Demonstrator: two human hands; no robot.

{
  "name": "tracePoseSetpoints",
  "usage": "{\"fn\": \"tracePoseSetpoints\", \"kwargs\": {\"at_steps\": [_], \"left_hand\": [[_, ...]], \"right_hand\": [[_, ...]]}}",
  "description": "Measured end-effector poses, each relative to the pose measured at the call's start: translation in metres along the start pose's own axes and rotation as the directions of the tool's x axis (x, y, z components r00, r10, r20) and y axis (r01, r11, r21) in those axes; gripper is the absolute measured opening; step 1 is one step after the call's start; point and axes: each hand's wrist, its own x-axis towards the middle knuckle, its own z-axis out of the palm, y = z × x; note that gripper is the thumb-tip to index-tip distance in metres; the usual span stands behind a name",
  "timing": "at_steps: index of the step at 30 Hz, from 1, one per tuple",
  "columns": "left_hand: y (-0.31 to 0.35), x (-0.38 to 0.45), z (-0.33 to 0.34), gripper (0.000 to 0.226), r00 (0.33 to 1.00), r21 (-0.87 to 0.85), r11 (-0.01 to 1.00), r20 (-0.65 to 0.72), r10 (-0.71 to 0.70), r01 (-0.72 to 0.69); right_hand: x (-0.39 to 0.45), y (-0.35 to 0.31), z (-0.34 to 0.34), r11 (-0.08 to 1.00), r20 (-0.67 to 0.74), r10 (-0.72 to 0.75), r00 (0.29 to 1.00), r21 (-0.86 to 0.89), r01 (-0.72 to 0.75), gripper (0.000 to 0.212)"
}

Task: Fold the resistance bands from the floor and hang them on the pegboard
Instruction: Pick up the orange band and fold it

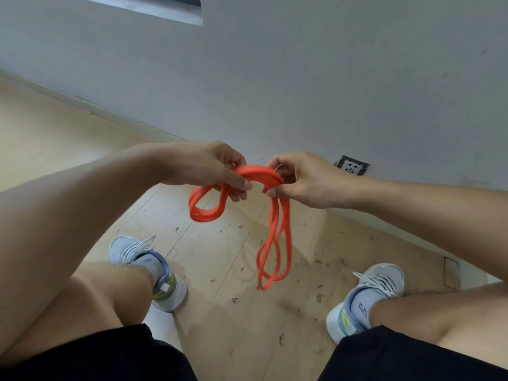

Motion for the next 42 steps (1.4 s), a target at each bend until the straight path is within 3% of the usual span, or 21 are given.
{"fn": "tracePoseSetpoints", "kwargs": {"at_steps": [6, 12, 19, 25, 28, 34, 36, 38, 42], "left_hand": [[0.011, 0.012, 0.017, 0.024, 0.996, 0.237, 0.970, -0.058, 0.065, -0.050], [0.009, 0.012, 0.012, 0.029, 0.992, 0.151, 0.985, -0.082, 0.097, -0.084], [0.004, 0.007, 0.005, 0.026, 0.990, -0.026, 0.997, -0.125, 0.066, -0.070], [0.006, 0.010, 0.014, 0.022, 0.995, 0.130, 0.991, -0.093, 0.040, -0.028], [0.007, 0.013, 0.016, 0.026, 0.986, 0.168, 0.984, -0.145, 0.080, -0.055], [0.009, 0.009, 0.010, 0.017, 0.975, 0.042, 0.990, -0.173, 0.141, -0.136], [0.010, 0.008, 0.008, 0.013, 0.968, 0.133, 0.983, -0.197, 0.153, -0.128], [0.009, 0.008, 0.006, 0.013, 0.974, 0.233, 0.968, -0.179, 0.140, -0.096], [0.005, 0.008, 0.012, 0.024, 0.996, 0.277, 0.961, -0.074, 0.052, -0.029]], "right_hand": [[-0.003, -0.010, 0.003, 0.997, -0.004, 0.004, 1.000, -0.078, -0.004, 0.031], [-0.003, 0.001, -0.002, 0.999, -0.048, 0.029, 0.998, -0.043, -0.031, 0.029], [-0.002, 0.006, 0.001, 0.996, -0.066, -0.004, 0.998, -0.088, -0.001, 0.013], [-0.002, -0.004, 0.006, 0.980, -0.059, -0.073, 0.996, -0.189, 0.061, 0.019], [-0.001, -0.006, 0.008, 0.995, -0.054, -0.038, 0.998, -0.091, 0.033, 0.029], [-0.001, 0.007, 0.003, 1.000, 0.041, 0.015, 0.999, 0.001, -0.015, 0.021], [-0.001, 0.011, 0.003, 0.999, 0.036, 0.042, 0.998, 0.003, -0.042, 0.021], [0.002, 0.012, 0.000, 0.998, -0.009, 0.057, 0.998, -0.033, -0.057, 0.020], [0.002, 0.006, -0.002, 0.979, 0.001, 0.030, 1.000, -0.203, -0.030, 0.016]]}}
